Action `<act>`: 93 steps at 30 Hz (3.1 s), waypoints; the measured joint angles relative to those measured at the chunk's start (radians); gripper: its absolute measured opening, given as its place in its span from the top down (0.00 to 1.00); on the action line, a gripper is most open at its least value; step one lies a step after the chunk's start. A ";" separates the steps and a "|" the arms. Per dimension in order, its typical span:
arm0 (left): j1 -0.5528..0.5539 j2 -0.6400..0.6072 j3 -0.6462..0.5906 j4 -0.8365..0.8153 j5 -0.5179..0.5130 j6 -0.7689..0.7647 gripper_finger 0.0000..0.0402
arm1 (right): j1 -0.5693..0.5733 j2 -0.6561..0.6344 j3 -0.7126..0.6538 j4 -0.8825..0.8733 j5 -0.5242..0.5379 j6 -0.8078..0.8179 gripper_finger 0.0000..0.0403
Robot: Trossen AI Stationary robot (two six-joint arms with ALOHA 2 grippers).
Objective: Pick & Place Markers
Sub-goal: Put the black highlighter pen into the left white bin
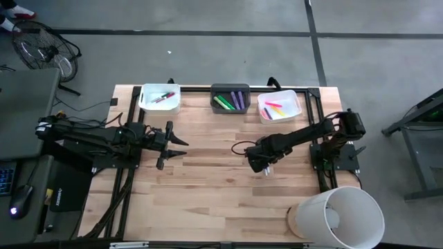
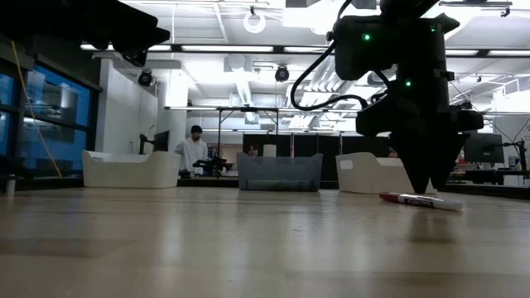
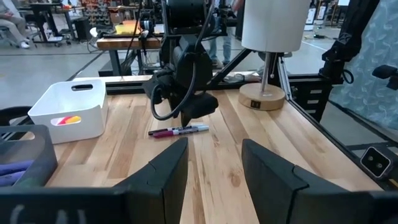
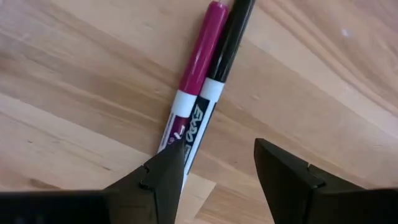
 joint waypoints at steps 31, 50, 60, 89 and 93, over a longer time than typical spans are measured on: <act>0.000 0.000 0.000 -0.007 -0.002 -0.017 0.63 | -0.001 -0.005 -0.107 0.148 -0.016 0.016 0.58; 0.000 0.000 0.000 -0.007 -0.002 -0.020 0.63 | -0.001 -0.002 -0.109 0.159 -0.040 0.030 0.79; 0.000 0.000 0.000 -0.007 -0.001 -0.021 0.63 | 0.000 -0.002 -0.109 0.159 -0.033 0.044 0.91; 0.000 0.000 0.000 -0.005 -0.077 -0.022 0.63 | -0.033 -0.234 -0.112 0.133 0.240 -0.126 0.93; 0.000 0.017 0.001 0.016 -0.118 -0.025 0.63 | -0.035 -0.281 -0.113 0.268 0.338 -0.276 0.93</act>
